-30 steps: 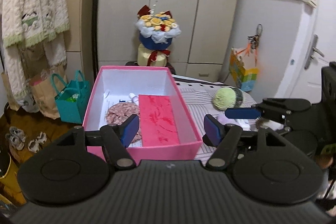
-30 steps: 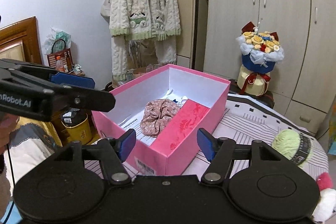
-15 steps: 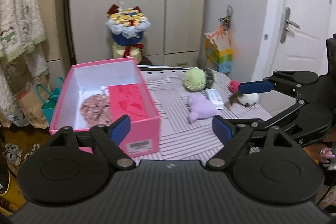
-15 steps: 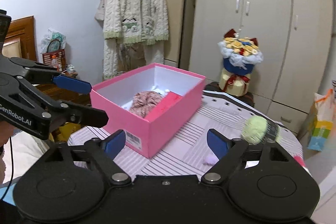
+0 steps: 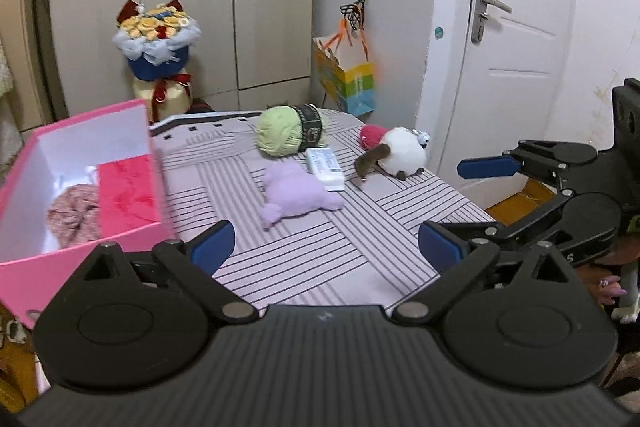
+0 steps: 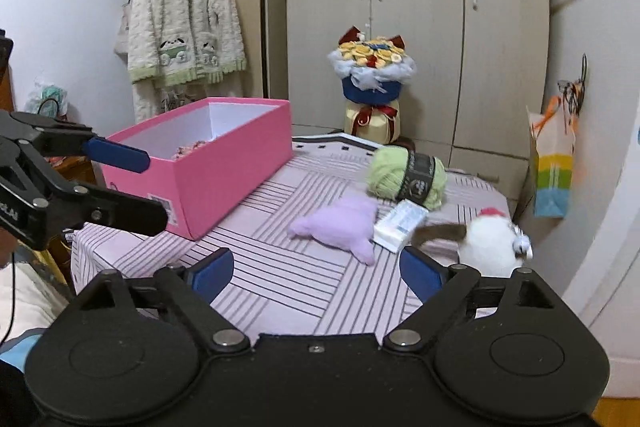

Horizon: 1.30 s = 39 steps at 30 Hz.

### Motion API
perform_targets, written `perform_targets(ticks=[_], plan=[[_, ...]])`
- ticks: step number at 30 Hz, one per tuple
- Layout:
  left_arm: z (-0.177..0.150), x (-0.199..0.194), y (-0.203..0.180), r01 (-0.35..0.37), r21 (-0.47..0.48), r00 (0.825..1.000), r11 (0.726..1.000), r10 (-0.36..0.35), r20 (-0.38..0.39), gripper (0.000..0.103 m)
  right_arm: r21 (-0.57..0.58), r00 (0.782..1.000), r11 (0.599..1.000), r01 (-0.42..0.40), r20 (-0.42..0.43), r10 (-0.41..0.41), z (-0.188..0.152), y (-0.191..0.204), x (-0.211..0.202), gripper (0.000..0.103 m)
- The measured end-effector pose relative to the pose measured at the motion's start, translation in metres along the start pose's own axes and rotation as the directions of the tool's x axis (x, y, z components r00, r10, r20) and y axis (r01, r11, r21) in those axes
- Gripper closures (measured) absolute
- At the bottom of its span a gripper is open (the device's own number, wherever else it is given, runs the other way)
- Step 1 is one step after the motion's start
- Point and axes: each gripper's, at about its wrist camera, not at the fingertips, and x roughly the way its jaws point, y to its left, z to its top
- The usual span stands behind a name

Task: Organize soft objects
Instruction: 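Move the left tool back toward the lilac plush on the bed, then grasp the lilac plush with the left gripper and lift it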

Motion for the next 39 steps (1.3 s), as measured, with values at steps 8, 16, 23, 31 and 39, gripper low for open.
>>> perform_targets(ticks=[8,16,23,31,39], plan=[[0.000,0.051,-0.007,-0.025,-0.005,1.000,1.000,0.025,0.000,0.005,-0.008,0.999,0.999,-0.033,-0.025,0.033,-0.021,-0.020,0.041,0.010],[0.007,0.104,0.010,-0.074,-0.063,0.997,0.995,0.072,-0.024,0.007,0.014,0.995,0.998,-0.069,-0.078,0.070,-0.024,-0.036,0.092,0.011],[0.023,0.152,0.030,-0.031,-0.111,0.994,0.993,0.019,-0.105,0.028,-0.037,0.987,0.992,-0.121,-0.116,0.116,-0.007,-0.033,0.139,0.011],[0.030,0.194,0.049,-0.102,-0.177,0.988,0.979,0.079,-0.136,0.028,-0.024,0.984,0.991,-0.128,-0.125,0.124,0.005,-0.039,0.175,0.014],[0.020,0.209,0.058,-0.054,-0.232,0.987,0.971,0.018,-0.157,0.051,-0.018,0.978,0.990,-0.138,-0.163,0.133,0.007,-0.039,0.194,0.014]])
